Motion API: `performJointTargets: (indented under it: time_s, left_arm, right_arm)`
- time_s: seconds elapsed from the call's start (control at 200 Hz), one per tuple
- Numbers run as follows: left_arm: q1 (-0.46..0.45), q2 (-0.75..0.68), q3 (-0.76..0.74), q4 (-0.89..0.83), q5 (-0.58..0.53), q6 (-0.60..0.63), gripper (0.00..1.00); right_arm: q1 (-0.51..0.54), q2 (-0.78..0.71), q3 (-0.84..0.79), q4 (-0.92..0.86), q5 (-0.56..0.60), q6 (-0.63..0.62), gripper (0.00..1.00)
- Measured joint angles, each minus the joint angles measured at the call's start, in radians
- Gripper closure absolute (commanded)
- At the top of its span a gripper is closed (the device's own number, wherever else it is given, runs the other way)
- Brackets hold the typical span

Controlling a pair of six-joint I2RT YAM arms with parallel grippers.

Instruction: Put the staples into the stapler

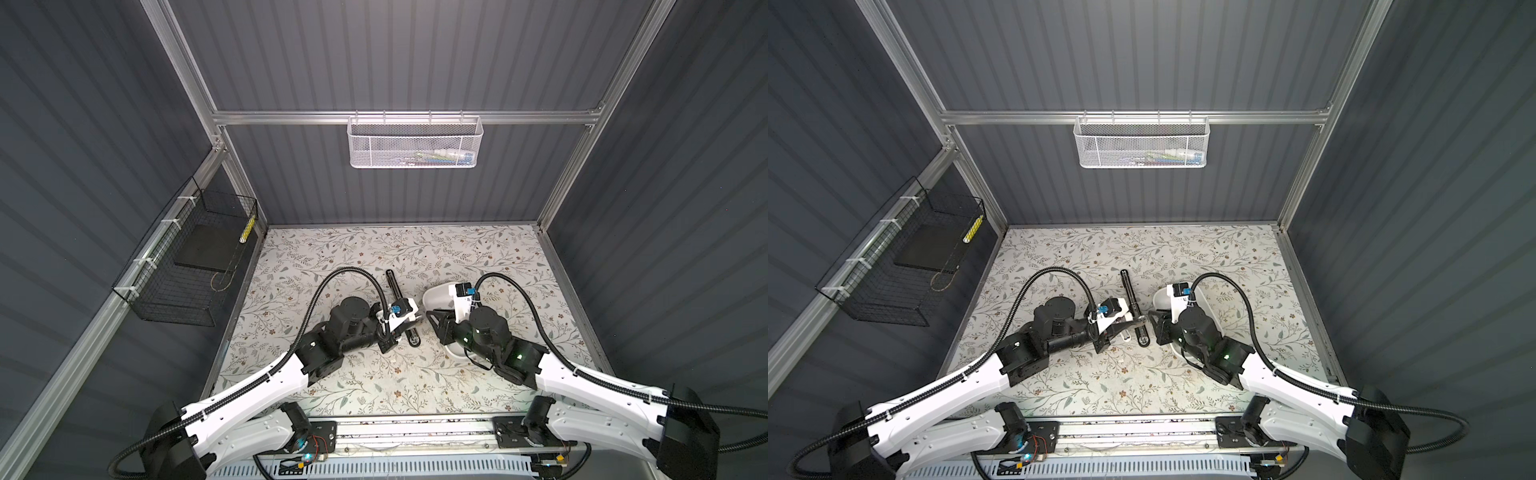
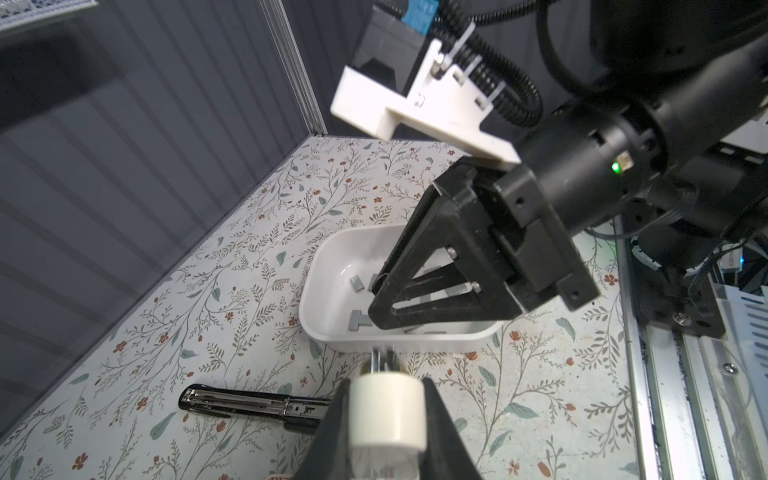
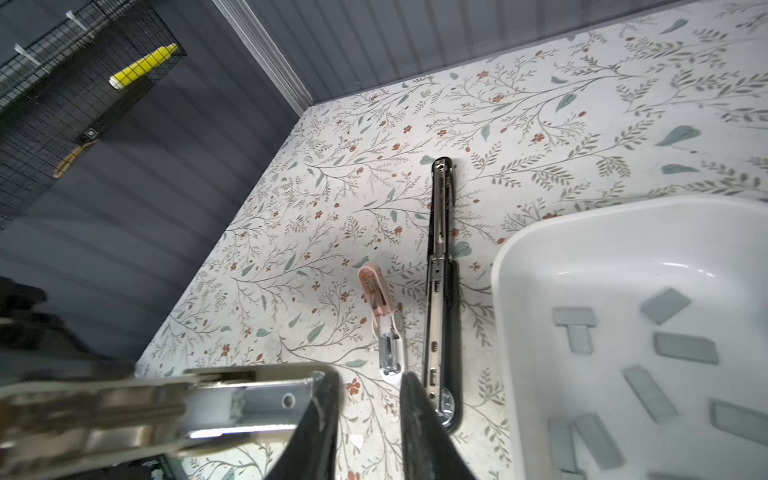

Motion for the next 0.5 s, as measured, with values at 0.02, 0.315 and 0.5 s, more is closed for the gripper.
performJointTargets:
  time_s: [0.02,0.315,0.5]
  left_arm:
    - [0.000,-0.002,-0.001,0.004,0.000,0.000,1.00]
    - [0.022,-0.003,-0.019,0.042,0.021,-0.003,1.00]
    - [0.161,0.011,-0.022,0.076,0.150,-0.026,1.00]
  right_arm:
    - [0.000,0.000,0.000,-0.002,0.003,-0.005,0.64]
    - [-0.001,-0.089,-0.038,0.034,0.019,-0.148,0.52]
    - [-0.002,-0.116,-0.080,0.142,-0.061,-0.383,0.33]
